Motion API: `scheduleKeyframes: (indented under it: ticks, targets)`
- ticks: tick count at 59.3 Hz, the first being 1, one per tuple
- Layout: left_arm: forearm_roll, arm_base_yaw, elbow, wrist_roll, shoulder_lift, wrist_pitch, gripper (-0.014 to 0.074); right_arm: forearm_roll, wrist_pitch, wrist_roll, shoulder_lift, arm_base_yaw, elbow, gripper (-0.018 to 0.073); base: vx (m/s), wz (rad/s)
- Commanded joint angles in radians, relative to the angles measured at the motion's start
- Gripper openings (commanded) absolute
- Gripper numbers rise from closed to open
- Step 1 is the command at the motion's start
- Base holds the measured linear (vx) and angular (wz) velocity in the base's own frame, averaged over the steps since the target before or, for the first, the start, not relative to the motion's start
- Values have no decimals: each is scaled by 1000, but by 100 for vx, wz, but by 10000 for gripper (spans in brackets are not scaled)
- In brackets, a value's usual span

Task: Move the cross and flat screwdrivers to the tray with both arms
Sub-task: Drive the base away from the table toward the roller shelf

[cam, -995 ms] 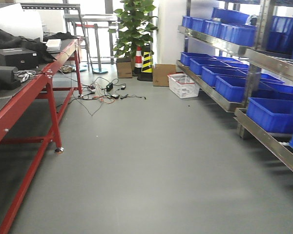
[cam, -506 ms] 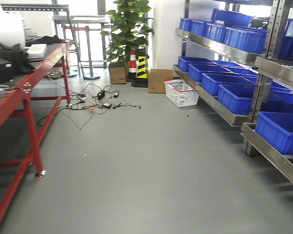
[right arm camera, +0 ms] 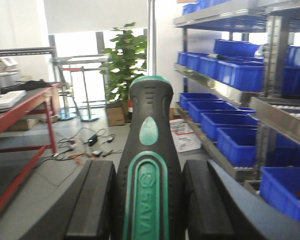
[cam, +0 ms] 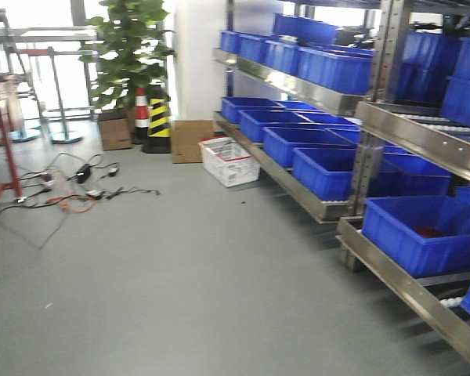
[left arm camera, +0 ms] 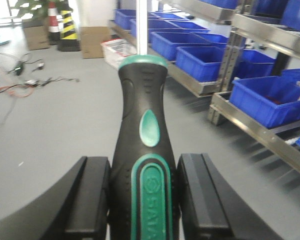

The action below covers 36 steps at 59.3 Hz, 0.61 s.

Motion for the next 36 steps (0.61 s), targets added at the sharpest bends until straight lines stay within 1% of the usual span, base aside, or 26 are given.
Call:
scheduleKeyframes:
  ticks: [1, 16, 36]
  targets:
    - [-13, -3, -27, 0, -4, -94, 1, -6, -104, -5, 7, 0, -28, -8, 57, -42]
    - [-13, -3, -27, 0, -4, -94, 1, -6, -104, -5, 7, 0, -28, -8, 54, -53]
    - [-13, -3, -27, 0, -4, -94, 1, -5, -104, -5, 7, 0, -28, -8, 46, -75]
